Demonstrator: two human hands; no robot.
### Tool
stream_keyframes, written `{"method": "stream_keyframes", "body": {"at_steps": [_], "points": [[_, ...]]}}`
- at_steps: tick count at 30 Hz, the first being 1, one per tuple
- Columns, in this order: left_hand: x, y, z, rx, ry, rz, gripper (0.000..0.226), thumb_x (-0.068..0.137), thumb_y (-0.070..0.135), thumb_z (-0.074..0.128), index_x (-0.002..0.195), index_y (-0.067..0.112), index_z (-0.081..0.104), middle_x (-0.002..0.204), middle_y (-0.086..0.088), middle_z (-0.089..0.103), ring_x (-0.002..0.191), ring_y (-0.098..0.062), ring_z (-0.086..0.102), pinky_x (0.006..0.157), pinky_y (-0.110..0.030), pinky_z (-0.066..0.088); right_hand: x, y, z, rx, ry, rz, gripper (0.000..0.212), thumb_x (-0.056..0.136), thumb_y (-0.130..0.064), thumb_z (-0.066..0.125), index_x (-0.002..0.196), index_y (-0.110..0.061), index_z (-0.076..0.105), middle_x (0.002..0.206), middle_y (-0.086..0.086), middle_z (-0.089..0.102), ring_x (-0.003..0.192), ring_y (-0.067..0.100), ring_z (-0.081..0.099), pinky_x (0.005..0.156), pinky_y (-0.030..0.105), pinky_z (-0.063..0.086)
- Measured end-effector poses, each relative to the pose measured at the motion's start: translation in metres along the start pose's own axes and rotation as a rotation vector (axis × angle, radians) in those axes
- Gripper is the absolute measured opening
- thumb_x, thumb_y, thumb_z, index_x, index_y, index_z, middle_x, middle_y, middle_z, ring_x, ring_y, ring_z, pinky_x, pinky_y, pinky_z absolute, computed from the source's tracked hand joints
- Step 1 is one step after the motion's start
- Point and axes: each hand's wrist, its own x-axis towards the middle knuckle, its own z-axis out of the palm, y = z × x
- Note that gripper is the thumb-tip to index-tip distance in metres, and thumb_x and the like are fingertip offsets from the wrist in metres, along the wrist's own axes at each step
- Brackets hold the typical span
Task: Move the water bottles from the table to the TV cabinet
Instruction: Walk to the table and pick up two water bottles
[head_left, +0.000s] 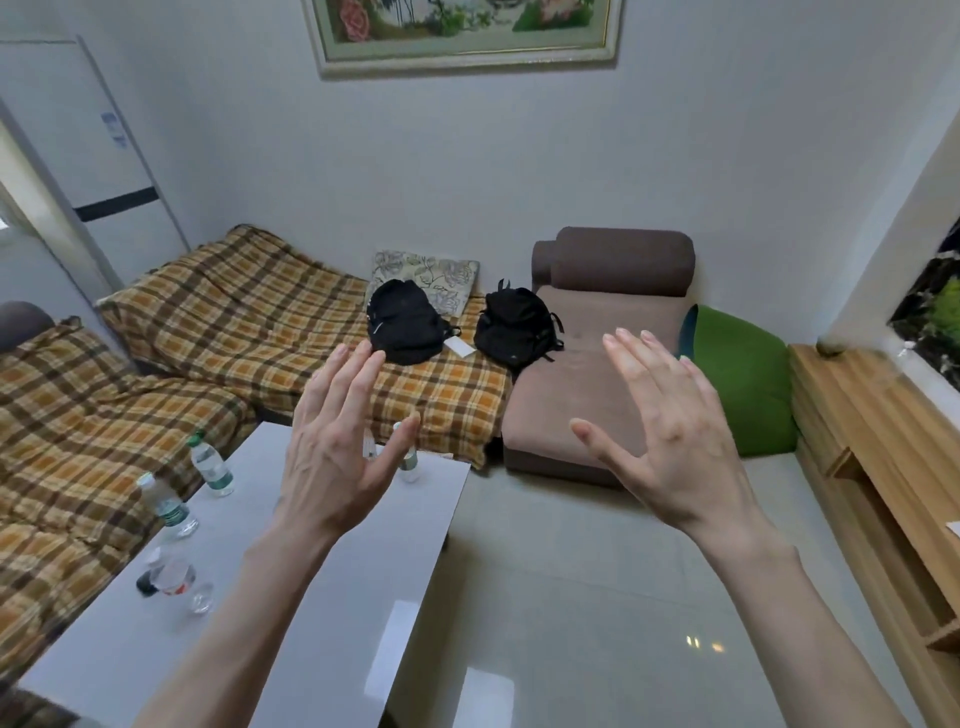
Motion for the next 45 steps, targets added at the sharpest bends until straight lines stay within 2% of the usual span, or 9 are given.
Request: {"method": "stream_keyframes", "body": {"at_steps": [5,10,14,19,23,30,37,45], "points": [[0.03,-0.018,0.038,0.058,-0.031,-0.067,0.073,0.101,0.059,0.045,0.16,0.017,0.034,0.17,-0.001,0.028,0.161,-0.016,0.011,0.132,-0.044,0.015,0.045,0.026,0.042,0.047,-0.055,-0.037,0.082,0.096,-0.071,0.04,0.16,-0.021,0.028,0.167,-0.003,0.03,0.157,0.013,0.017,0.127,0.046,0.02],[0.052,-0.05,0.075,0.114,-0.062,-0.139,0.073,0.101,0.061,0.044,0.16,0.019,0.033,0.171,0.001,0.027,0.161,-0.014,0.01,0.132,-0.035,0.006,0.092,0.041,0.095,0.085,-0.118,-0.09,0.081,0.096,-0.071,0.041,0.16,-0.022,0.028,0.167,-0.004,0.03,0.157,0.013,0.018,0.127,0.046,0.02],[0.064,-0.083,0.104,0.129,-0.076,-0.219,0.073,0.1,0.061,0.044,0.16,0.019,0.034,0.17,0.001,0.029,0.161,-0.016,0.013,0.132,-0.04,0.011,0.136,0.045,0.146,0.114,-0.169,-0.145,0.082,0.096,-0.07,0.045,0.16,-0.022,0.027,0.167,-0.004,0.03,0.157,0.014,0.018,0.126,0.049,0.022],[0.088,-0.137,0.144,0.146,-0.071,-0.314,0.073,0.1,0.06,0.045,0.159,0.019,0.035,0.17,0.0,0.03,0.161,-0.017,0.016,0.131,-0.038,0.011,0.201,0.039,0.211,0.149,-0.221,-0.22,0.082,0.096,-0.071,0.043,0.16,-0.023,0.028,0.167,-0.005,0.029,0.157,0.013,0.017,0.125,0.05,0.024],[0.11,-0.182,0.175,0.125,-0.061,-0.421,0.072,0.1,0.061,0.042,0.158,0.018,0.036,0.168,-0.002,0.033,0.16,-0.019,0.021,0.13,-0.043,0.019,0.254,0.028,0.268,0.179,-0.285,-0.282,0.081,0.096,-0.072,0.042,0.16,-0.023,0.028,0.167,-0.006,0.03,0.157,0.012,0.018,0.125,0.05,0.024],[0.134,-0.256,0.222,0.151,-0.064,-0.486,0.072,0.1,0.059,0.045,0.157,0.015,0.039,0.166,-0.005,0.038,0.158,-0.023,0.027,0.126,-0.052,0.029,0.318,0.007,0.369,0.245,-0.372,-0.378,0.08,0.096,-0.072,0.04,0.159,-0.023,0.03,0.166,-0.005,0.032,0.156,0.014,0.022,0.125,0.049,0.026],[0.133,-0.286,0.256,0.173,-0.083,-0.55,0.069,0.1,0.054,0.05,0.156,0.013,0.042,0.163,-0.004,0.043,0.155,-0.024,0.031,0.125,-0.049,0.03,0.357,-0.005,0.445,0.325,-0.461,-0.465,0.079,0.097,-0.071,0.04,0.157,-0.021,0.034,0.165,-0.001,0.032,0.154,0.018,0.027,0.119,0.05,0.033],[0.131,-0.314,0.287,0.27,-0.069,-0.742,0.068,0.1,0.057,0.047,0.151,0.011,0.049,0.157,-0.004,0.051,0.152,-0.026,0.038,0.124,-0.049,0.032,0.412,-0.013,0.532,0.388,-0.592,-0.624,0.076,0.097,-0.066,0.049,0.157,-0.021,0.034,0.164,0.0,0.035,0.152,0.018,0.031,0.119,0.047,0.033]]}}
